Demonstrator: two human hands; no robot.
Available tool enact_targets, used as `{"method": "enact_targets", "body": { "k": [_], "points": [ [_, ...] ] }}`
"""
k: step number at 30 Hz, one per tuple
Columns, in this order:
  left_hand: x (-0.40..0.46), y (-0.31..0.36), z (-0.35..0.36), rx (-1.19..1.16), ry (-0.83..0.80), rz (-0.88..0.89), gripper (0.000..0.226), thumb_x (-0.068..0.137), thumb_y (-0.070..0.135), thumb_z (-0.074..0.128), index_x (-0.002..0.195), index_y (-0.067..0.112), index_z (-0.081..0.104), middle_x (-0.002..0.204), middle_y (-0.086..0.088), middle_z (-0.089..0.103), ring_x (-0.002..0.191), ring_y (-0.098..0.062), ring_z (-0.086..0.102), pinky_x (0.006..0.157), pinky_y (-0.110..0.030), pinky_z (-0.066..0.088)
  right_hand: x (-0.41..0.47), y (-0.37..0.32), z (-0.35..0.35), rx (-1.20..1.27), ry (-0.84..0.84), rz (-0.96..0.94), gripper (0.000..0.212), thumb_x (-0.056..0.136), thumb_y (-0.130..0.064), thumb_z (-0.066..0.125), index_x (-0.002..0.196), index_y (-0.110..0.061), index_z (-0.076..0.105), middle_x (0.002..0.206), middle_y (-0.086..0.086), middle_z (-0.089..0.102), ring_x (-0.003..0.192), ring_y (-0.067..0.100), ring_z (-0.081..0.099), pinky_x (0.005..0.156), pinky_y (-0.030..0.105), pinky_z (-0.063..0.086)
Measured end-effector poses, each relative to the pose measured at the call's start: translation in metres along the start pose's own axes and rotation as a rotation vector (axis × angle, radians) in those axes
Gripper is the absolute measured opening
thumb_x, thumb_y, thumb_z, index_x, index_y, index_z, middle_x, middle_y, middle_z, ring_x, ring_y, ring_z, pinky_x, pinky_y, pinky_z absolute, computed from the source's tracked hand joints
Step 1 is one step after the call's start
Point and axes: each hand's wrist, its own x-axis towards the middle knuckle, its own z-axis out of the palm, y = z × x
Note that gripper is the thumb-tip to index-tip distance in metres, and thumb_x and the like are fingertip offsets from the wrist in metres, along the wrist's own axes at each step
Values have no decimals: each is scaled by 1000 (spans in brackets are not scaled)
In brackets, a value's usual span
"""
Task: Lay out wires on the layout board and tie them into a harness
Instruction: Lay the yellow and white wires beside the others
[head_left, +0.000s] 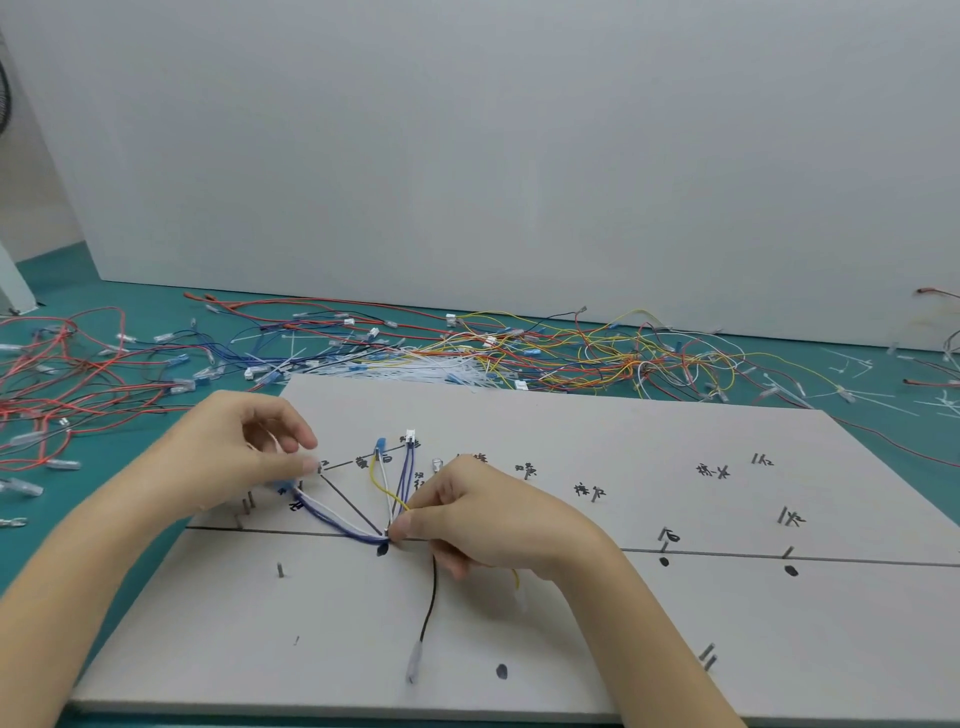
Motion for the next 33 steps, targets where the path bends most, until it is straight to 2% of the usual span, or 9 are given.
{"method": "enact_targets", "body": {
  "k": [3,6,8,15,17,20,23,29,33],
  "points": [
    [-7,17,20,54,87,148,19,70,19,85,66,33,73,71,12,67,60,-4,57,53,-10,38,-1,-1,1,-36,5,-10,30,95,-25,54,88,1,68,37,-7,47,38,3,36,49,18,32],
    [-15,28,37,14,-45,262,17,78,19,79,76,36,76,83,16,66,76,-6,60,61,-7,37,-2,-2,1,-56,15,-20,31,95,-25,54,79,0,65,39,-7,47,44,10,36,56,28,33],
    [-17,31,44,-9,-133,268,18,83,19,75,80,37,78,85,16,66,81,-8,60,62,-10,40,-2,-1,1,-76,15,-28,34,95,-24,53,76,3,61,39,-7,47,44,11,35,53,27,31],
    [-24,28,44,-27,-169,227,18,87,23,70,72,31,76,83,13,68,74,-9,63,62,-14,44,-3,3,-4,-98,-27,-35,33,96,-28,54,91,3,67,41,-7,48,44,9,31,53,28,29],
    [-26,27,45,-26,-191,211,20,87,20,71,70,29,75,82,13,68,70,-9,62,62,-16,44,-4,3,-6,-103,-61,-33,30,97,-28,53,96,-2,70,41,-7,50,43,8,30,50,27,28],
    [-28,27,46,-44,-220,204,21,85,15,73,67,25,75,79,12,66,70,-7,61,61,-10,41,-6,5,-11,-98,-87,-23,25,96,-27,56,102,-12,74,44,-6,53,42,5,33,51,27,29],
    [-28,28,45,-54,-238,209,19,83,15,75,67,25,76,79,10,66,72,-7,61,63,-9,40,-7,7,-17,-109,-73,-15,21,92,-27,61,100,-15,76,49,-5,55,44,5,36,54,27,31],
    [-28,27,42,-55,-292,210,19,84,17,74,68,27,75,81,8,66,76,-9,62,67,-12,43,-11,11,-28,-112,-41,-16,15,87,-32,68,91,-21,78,48,-8,53,43,6,37,43,20,31],
    [-27,25,40,-74,-323,209,21,82,15,76,66,28,75,82,6,66,69,-6,58,64,-13,41,-12,13,-33,-88,-27,-21,15,85,-31,71,91,-19,78,50,-7,54,53,11,39,51,25,30]
  ]
}}
